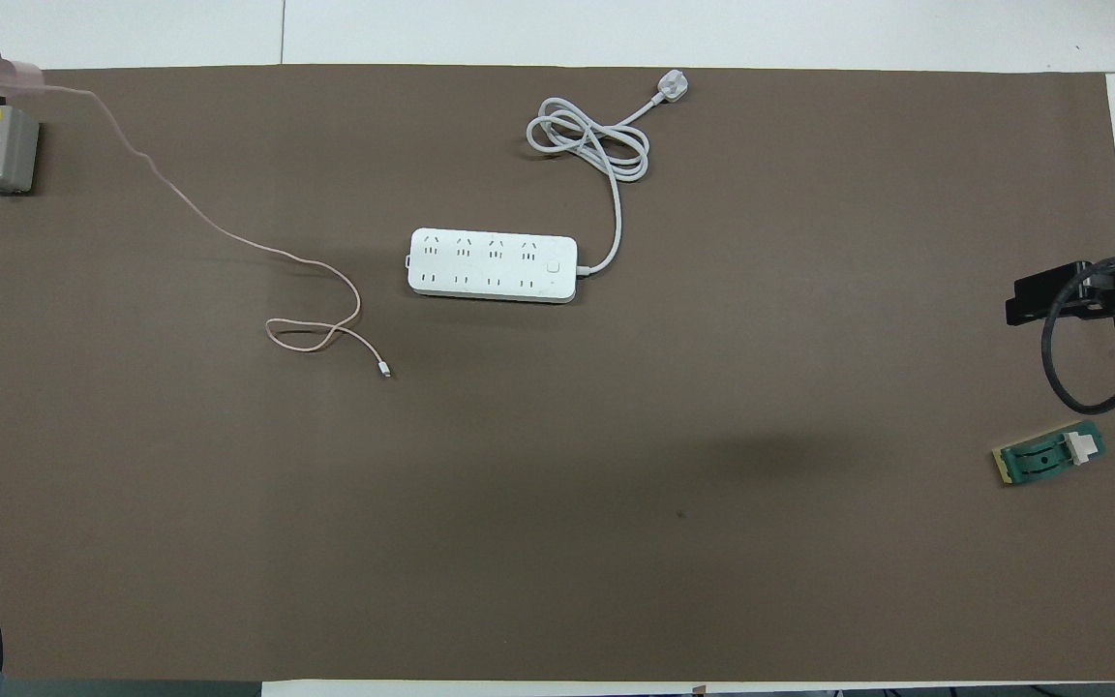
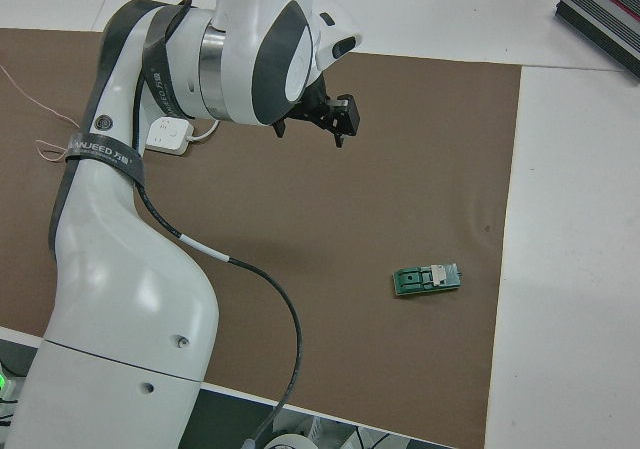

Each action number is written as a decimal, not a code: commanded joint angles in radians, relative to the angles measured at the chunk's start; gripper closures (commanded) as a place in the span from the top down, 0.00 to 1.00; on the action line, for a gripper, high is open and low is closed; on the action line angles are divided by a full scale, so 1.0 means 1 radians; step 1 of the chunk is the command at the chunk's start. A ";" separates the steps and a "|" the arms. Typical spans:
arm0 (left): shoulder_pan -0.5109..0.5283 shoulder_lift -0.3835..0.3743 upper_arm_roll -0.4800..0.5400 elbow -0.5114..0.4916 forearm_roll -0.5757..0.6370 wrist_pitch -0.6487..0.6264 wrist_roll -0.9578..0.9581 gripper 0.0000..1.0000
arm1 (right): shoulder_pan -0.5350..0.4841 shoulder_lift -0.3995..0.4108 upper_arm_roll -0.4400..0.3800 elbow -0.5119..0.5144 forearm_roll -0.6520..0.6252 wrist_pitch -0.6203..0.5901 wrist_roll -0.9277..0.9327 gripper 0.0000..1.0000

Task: Plug charger into power strip
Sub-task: 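Carry the charger with the left gripper to the power strip, then push the charger prongs into a strip socket with the left gripper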

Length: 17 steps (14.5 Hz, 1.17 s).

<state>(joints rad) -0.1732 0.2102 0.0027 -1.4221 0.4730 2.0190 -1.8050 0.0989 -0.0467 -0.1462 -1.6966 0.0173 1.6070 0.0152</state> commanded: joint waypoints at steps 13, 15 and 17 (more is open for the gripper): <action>-0.265 0.041 -0.004 -0.219 -0.106 0.199 -0.171 0.00 | -0.008 -0.009 0.005 0.003 -0.014 -0.019 -0.018 1.00; -0.298 0.073 -0.004 -0.218 -0.106 0.166 -0.181 0.00 | -0.008 -0.009 0.005 0.003 -0.014 -0.019 -0.017 1.00; -0.316 0.092 -0.004 -0.218 -0.106 0.104 -0.185 0.00 | -0.008 -0.009 0.005 0.003 -0.014 -0.019 -0.017 1.00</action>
<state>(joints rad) -0.4654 0.2923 -0.0175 -1.6417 0.3781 2.1778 -1.9867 0.0988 -0.0467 -0.1463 -1.6966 0.0172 1.6070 0.0152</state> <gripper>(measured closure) 0.687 0.000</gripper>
